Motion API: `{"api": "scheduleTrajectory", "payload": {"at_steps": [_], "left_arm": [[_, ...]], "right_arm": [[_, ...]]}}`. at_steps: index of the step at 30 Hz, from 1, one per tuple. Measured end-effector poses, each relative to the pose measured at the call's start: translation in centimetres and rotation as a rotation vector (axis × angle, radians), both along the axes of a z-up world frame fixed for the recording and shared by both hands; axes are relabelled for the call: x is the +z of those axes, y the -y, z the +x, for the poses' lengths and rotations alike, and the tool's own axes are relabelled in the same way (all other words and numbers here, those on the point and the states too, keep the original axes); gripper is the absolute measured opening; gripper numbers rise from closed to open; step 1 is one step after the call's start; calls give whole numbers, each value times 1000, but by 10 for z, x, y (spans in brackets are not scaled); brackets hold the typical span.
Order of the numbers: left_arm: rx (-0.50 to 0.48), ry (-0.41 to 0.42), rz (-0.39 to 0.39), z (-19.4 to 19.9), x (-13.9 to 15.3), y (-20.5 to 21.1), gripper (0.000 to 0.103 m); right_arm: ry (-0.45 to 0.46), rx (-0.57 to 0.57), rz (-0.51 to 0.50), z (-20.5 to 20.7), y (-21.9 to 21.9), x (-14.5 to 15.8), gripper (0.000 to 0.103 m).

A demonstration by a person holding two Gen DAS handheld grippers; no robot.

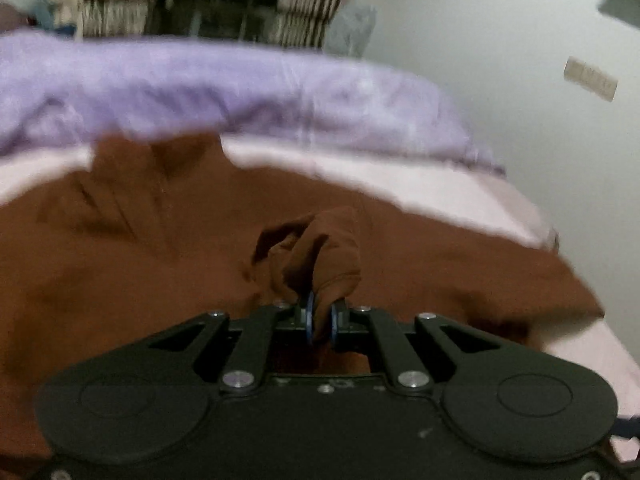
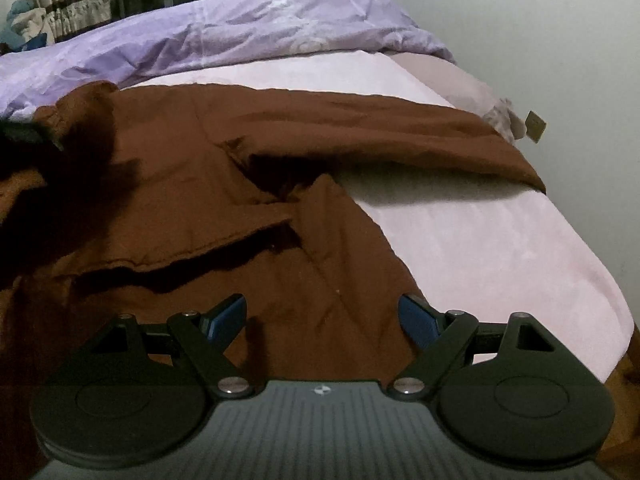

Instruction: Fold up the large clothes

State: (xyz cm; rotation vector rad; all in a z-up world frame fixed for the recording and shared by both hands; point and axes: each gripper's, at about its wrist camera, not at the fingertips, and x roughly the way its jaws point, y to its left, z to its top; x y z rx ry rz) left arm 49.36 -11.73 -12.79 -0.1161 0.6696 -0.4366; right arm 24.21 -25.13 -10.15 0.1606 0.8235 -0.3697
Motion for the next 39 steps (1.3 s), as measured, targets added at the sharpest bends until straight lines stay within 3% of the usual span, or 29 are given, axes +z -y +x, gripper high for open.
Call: {"api": "scheduleTrajectory", "payload": {"at_steps": [2, 4, 6, 8, 9, 12, 15, 18, 22, 24, 27, 31, 35, 37, 39], "left_arm": [[-10, -43, 26, -4, -21, 15, 7], [-17, 2, 58, -6, -31, 23, 9], [-46, 37, 109, -7, -31, 33, 22], [-130, 48, 115, -9, -27, 45, 77], [-166, 40, 117, -10, -26, 50, 82], [-159, 49, 174, -18, -21, 58, 81], [-184, 0, 118, -24, -14, 43, 81], [-195, 1, 52, -49, -3, 8, 81], [-44, 117, 131, -80, 10, -48, 81], [10, 140, 175, -86, 13, -77, 81], [89, 127, 211, -90, 13, -122, 81], [207, 78, 223, -88, 5, -164, 81], [238, 49, 213, -83, 0, -172, 81], [234, 48, 228, -76, 1, -162, 81], [217, 59, 247, -78, 3, -156, 81]], "right_arm": [[-4, -3, -3, 0, 0, -1, 100], [-8, -4, -3, 1, 0, -3, 100], [-16, -4, -3, 2, 1, -4, 100], [-19, -6, -6, 2, 1, -5, 100], [-20, -9, -4, 3, 2, -5, 100], [-15, -13, 2, 2, 4, -4, 100], [-4, -25, 7, -2, 9, -2, 100], [8, -45, 14, -7, 22, -2, 100], [19, -112, 49, -11, 62, -7, 101], [44, -194, 146, -9, 99, -13, 103], [94, -259, 318, -3, 145, -18, 99], [120, -380, 299, 20, 187, -11, 96], [162, -438, 449, 51, 227, -20, 96], [174, -468, 435, 65, 232, -20, 99], [167, -461, 459, 82, 236, -20, 93]]}}
